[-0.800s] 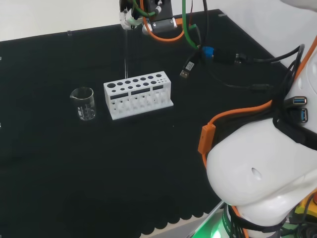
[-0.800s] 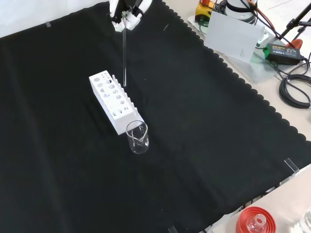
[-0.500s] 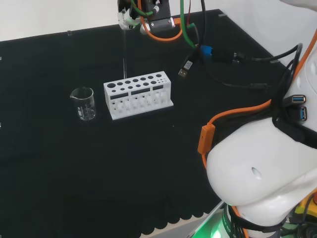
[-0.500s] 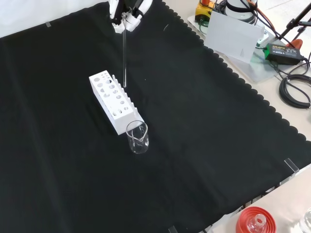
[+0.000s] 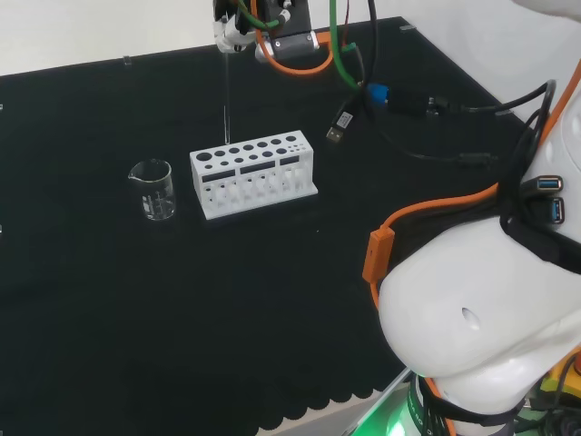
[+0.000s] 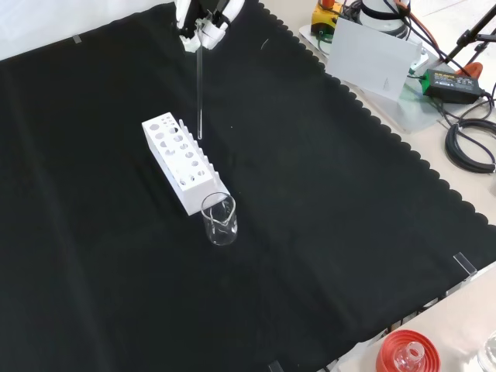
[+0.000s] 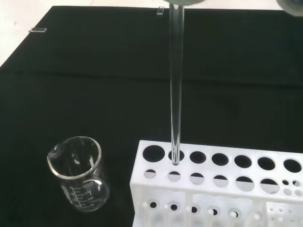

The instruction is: Stir in the beaker to the left of the white test tube rack with the glass rod.

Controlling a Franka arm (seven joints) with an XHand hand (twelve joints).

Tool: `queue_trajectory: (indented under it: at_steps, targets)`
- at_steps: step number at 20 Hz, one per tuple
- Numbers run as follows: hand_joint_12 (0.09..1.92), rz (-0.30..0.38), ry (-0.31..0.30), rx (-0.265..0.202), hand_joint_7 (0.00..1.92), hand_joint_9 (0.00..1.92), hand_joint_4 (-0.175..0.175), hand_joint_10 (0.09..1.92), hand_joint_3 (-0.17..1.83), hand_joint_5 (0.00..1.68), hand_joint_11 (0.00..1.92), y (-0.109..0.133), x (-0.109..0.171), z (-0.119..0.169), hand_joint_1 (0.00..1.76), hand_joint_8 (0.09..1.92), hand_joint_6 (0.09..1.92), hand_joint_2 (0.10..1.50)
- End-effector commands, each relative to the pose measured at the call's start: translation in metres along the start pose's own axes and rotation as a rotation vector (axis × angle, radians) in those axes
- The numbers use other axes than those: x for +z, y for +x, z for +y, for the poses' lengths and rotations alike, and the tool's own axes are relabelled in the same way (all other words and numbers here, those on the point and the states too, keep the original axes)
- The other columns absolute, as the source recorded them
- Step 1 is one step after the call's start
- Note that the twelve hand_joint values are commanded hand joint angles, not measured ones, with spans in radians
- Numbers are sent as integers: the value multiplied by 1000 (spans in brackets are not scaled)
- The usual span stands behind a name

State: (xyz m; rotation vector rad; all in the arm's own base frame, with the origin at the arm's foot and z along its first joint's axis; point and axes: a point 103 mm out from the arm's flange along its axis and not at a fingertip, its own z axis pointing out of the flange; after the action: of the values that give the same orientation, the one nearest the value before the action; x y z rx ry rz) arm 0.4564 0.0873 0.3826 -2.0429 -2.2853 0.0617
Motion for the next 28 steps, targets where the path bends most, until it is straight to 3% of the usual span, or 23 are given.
queue_trajectory:
  at_steps: [1, 10, 22, 28]
  targets:
    - [648, -3, -8, -14, 1252, 1786, -175, 369, -144, 1034, 1573, 4, -7, -1, 1307, 833, 680, 1113]
    - [648, 0, -2, -55, 1253, 1784, -175, 372, -140, 1034, 1573, 10, -9, 9, 1307, 830, 679, 1111]
    - [647, 13, 3, -160, 1255, 1783, -175, 375, -136, 1036, 1574, 49, -9, 24, 1307, 826, 676, 1107]
    - [647, 30, 22, -164, 1256, 1782, -175, 377, -134, 1037, 1574, 66, -2, 29, 1307, 824, 674, 1106]
